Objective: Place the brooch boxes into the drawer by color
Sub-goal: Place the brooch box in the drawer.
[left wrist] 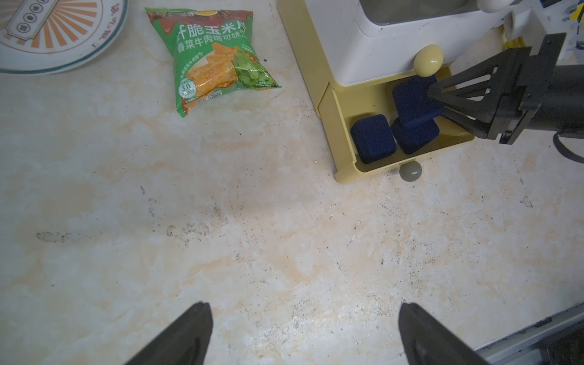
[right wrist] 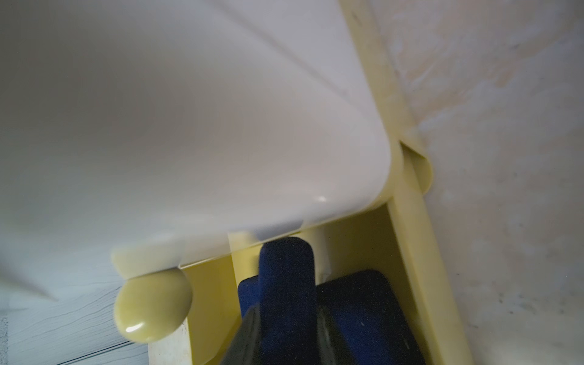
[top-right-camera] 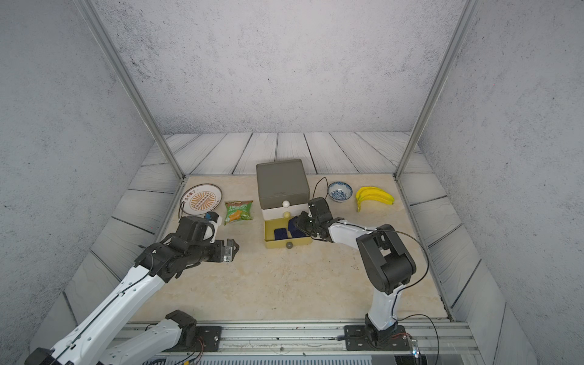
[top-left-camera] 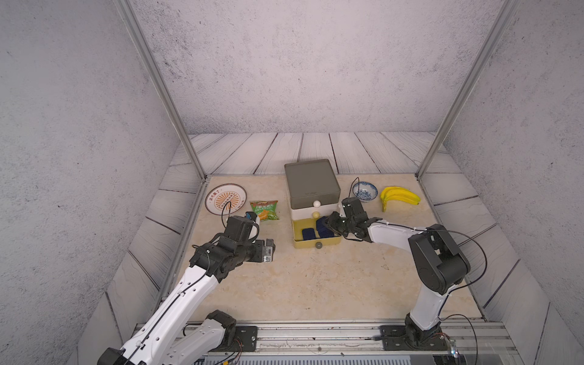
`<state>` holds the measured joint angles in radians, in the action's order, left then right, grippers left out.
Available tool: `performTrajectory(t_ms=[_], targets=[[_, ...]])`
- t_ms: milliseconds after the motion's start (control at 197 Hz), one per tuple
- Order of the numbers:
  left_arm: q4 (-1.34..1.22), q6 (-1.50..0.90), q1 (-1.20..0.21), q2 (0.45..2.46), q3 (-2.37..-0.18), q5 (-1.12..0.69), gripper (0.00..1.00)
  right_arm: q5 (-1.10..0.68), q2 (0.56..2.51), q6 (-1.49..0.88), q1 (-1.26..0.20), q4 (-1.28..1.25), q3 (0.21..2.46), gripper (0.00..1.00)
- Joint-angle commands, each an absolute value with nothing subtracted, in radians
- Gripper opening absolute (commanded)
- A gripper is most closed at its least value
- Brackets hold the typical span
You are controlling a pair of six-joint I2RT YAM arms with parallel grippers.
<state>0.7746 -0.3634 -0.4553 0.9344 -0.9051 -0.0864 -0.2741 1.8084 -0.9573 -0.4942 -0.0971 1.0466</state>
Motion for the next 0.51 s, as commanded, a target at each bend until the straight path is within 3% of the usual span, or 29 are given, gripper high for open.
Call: performTrajectory(t_ms=[0, 127, 289, 502], targets=[[0.783, -0.362, -0.448, 0.922, -0.901, -0.097, 0.98, -0.235, 1.828, -0.963, -0.491, -0.148, 1.095, 0.0], [0.775, -0.356, -0.448, 0.916, -0.897, -0.121, 0.98, -0.222, 1.849, -0.957, -0.492, -0.132, 1.109, 0.07], [0.782, -0.348, -0.448, 0.914, -0.9, -0.121, 0.99, -0.208, 1.857, -0.951, -0.491, -0.12, 1.108, 0.37], [0.785, -0.346, -0.448, 0.913, -0.893, -0.132, 0.98, -0.17, 1.779, -0.868, -0.491, -0.014, 1.109, 0.55]])
